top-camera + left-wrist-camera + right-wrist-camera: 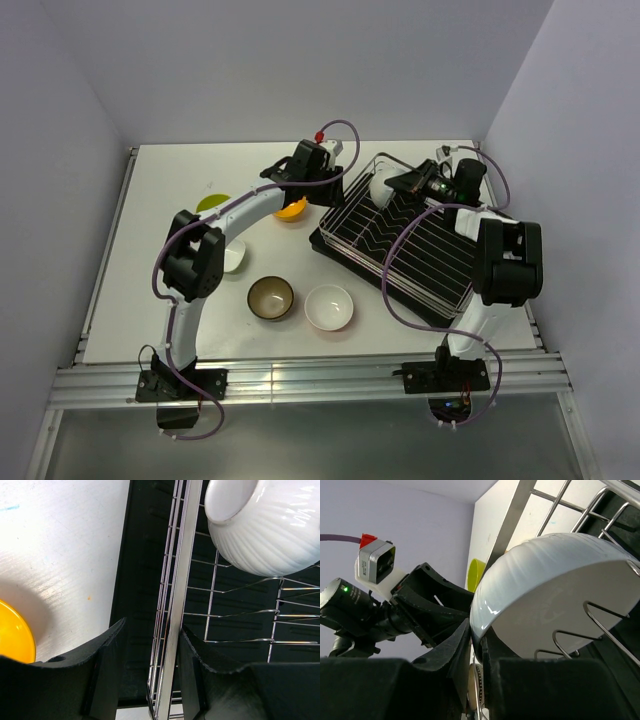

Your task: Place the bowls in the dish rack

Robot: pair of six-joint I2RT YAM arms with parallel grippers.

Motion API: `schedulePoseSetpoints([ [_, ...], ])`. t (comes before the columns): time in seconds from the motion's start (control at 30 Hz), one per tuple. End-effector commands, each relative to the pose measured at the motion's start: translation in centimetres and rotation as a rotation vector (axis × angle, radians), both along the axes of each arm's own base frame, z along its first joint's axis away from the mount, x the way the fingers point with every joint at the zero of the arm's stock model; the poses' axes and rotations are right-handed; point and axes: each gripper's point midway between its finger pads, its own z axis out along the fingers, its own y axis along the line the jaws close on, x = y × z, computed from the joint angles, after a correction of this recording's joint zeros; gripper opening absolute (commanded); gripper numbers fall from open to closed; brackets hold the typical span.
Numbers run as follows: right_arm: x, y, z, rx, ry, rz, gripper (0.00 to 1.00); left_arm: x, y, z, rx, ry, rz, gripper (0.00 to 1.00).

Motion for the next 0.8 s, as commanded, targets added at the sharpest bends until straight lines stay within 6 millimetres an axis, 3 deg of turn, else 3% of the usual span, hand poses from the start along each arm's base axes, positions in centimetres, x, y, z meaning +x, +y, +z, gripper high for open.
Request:
schedulePoseSetpoints([
  [0.0,-1.0,-1.5,-1.2,-0.042,0.051,-0.035,0.18,0.5,0.5,-1.3,0.036,0.019,0.035,0.48],
  [0.57,-2.2,-5.8,-5.2,-0.186,0.199,-0.149,0.16,0.6,0.4,-1.4,0.041,0.019,0.041,0.47],
  [0.7,-2.1,-5.6,-5.1,-0.162,0.192,-0.140,0.14,0.6,0.4,-1.7,0.047,0.025,0.047,0.29],
  [0.73,-2.0,-5.5,-4.9,-0.162,0.184,-0.139,0.13,0.7,0.4,-1.7,0.050,0.023,0.052,0.17],
  [0.77,-1.9,-5.3,-4.6,-0.157,0.173,-0.130,0.10,0.7,0.4,-1.9,0.055,0.027,0.053,0.13],
])
